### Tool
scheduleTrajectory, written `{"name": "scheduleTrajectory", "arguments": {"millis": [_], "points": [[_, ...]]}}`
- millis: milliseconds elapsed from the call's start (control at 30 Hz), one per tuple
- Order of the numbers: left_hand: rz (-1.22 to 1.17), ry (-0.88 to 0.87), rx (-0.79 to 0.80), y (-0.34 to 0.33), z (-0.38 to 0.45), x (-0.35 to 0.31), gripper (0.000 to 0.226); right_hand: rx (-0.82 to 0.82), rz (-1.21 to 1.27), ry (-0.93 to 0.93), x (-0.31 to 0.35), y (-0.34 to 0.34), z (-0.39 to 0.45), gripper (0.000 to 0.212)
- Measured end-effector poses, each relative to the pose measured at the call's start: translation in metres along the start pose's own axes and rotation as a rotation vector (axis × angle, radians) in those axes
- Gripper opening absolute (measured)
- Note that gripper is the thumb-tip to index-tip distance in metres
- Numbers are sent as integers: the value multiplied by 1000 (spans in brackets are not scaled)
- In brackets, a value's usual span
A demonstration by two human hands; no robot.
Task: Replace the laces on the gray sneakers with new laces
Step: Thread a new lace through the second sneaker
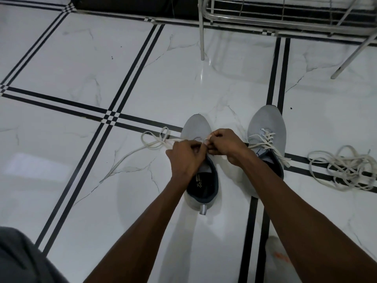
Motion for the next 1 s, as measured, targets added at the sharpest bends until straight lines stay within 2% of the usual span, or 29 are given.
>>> {"name": "scheduleTrajectory", "arguments": {"millis": [100, 133, 233, 300, 367, 400, 533, 633, 700, 767, 867, 900, 967, 1000], "points": [[-66, 94, 21, -3, -3, 2, 25, 10, 45, -7, 1, 7, -7, 12], [-99, 114, 18, -4, -5, 2, 26, -27, -27, 16, 2, 16, -8, 15], [-168, 145, 2, -3, -8, 0, 27, -341, -528, 216, 16, 61, -4, 20], [-210, 158, -8, -2, -10, 1, 23, -437, -660, 342, 22, 73, -3, 19], [-264, 168, -23, 0, -9, 2, 19, -398, -747, 484, 26, 59, -6, 41], [-291, 171, -20, -1, -9, 3, 17, -354, -785, 546, 26, 47, -9, 46], [-352, 165, -6, -6, -10, 5, 25, -185, -778, 610, 14, 9, -8, 25], [-343, 162, -16, -8, -9, 9, 25, -224, -829, 647, 17, 1, -9, 23], [-343, 185, -36, -7, -9, 12, 23, -318, -870, 589, 19, 19, -6, 24], [-329, 206, -44, -8, -10, 13, 22, -440, -835, 514, 19, 52, 1, 29], [-315, 208, -47, -8, -10, 12, 22, -500, -754, 523, 24, 68, 4, 18], [-320, 209, -43, -9, -10, 12, 22, -467, -770, 574, 27, 59, 2, 13], [-337, 203, -36, -10, -9, 11, 22, -315, -848, 667, 29, 30, -4, 28], [-346, 198, -35, -10, -8, 11, 23, -239, -849, 702, 28, 16, -9, 25]]}}
Point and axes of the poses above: each hand's wrist, its own z-axis towards the middle knuckle, its own y-axis out of the back of the hand, x = y × z, the point moved 6 cm from there along z, towards the middle knuckle, and after that the axes turned 2 degrees about -y, right-handed, at the moved point
